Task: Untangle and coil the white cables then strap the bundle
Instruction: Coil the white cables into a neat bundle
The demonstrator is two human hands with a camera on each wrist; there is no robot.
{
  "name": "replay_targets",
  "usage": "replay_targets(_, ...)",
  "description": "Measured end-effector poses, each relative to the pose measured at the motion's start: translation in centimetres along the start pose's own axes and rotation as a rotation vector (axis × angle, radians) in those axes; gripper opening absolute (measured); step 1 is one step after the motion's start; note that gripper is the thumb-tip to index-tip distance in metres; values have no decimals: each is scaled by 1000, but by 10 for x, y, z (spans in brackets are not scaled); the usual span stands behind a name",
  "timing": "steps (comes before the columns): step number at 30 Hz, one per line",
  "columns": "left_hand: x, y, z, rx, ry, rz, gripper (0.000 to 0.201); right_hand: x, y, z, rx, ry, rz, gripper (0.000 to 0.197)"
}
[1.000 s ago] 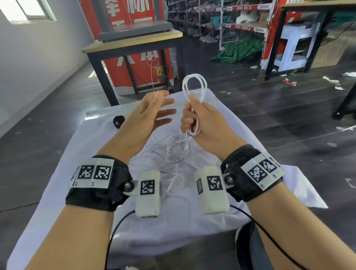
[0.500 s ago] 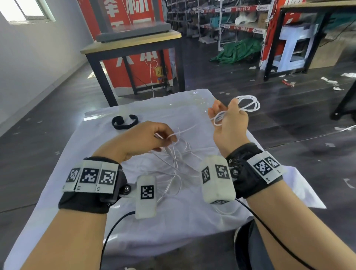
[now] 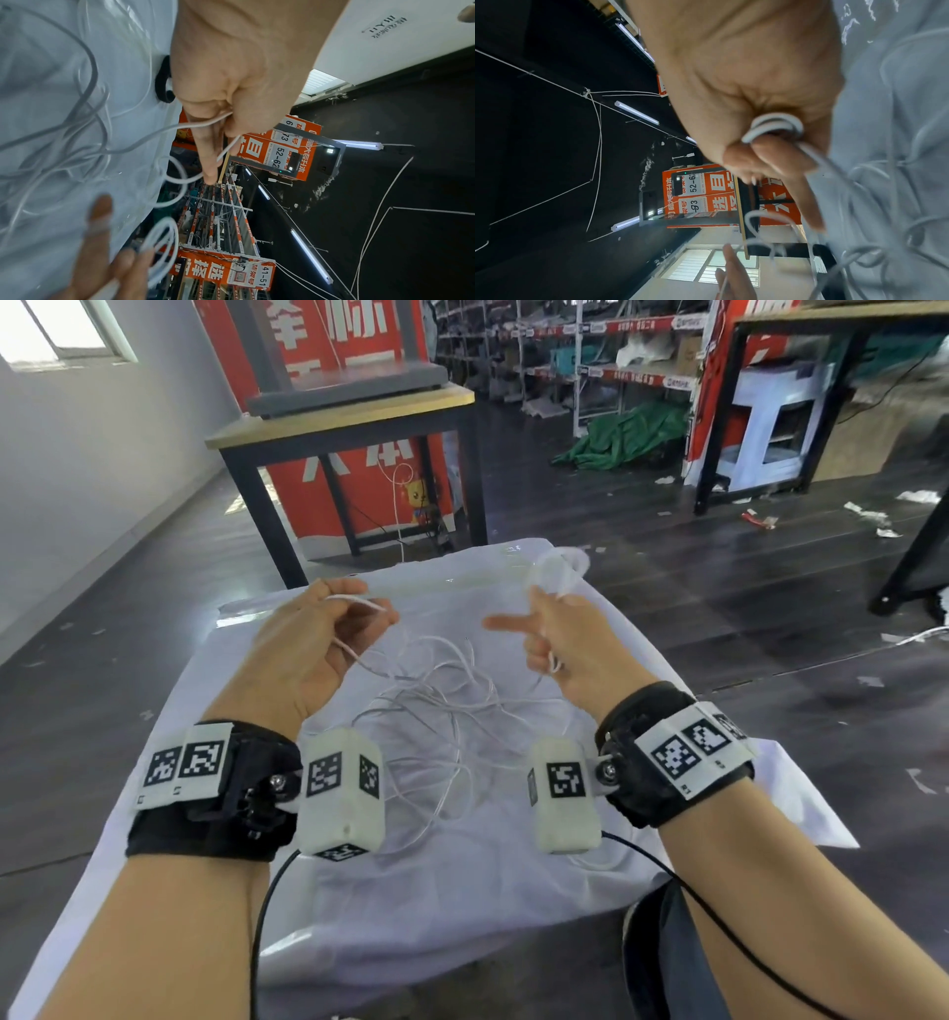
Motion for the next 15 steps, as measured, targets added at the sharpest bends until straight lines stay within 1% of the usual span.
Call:
replay_targets(2, -3, 0, 1, -13, -109, 42, 25, -26, -9, -7, -46, -186, 257, 21)
replay_targets(3, -3, 0, 2, -18, -137, 55, 24, -35, -15, -10, -63, -229, 356, 23)
replay_targets(5, -2, 2, 0, -58, -179, 48, 23, -47, -22, -12, -70, -251, 485, 24)
replay_targets(6, 1, 4, -2, -87, -207, 30, 23, -48, -24, -10, -63, -239, 508, 24)
replay_targets(7, 4, 5, -4, -116, -237, 7, 23, -48, -23, -8, -52, -209, 493, 25)
replay_targets(9, 12, 7, -7, -164, -305, -58, 23, -38, -15, -3, -30, -77, 361, 24)
replay_targets(13, 40, 13, -7, -189, -520, -225, 23, -2, -1, 0, 3, 190, -44, 25)
replay_targets(15, 58, 17, -9, -207, -562, -311, 24, 17, 2, -2, 4, 288, -218, 27)
Point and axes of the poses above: each hand's wrist, its own y-axis towards the middle knuckle, its own x-axis out of the back of the hand, z = x × y, the point moved 7 cm from there along y, towards the middle knuckle, and after that the axes turned 15 degrees about -y, right-handed, at the moved point
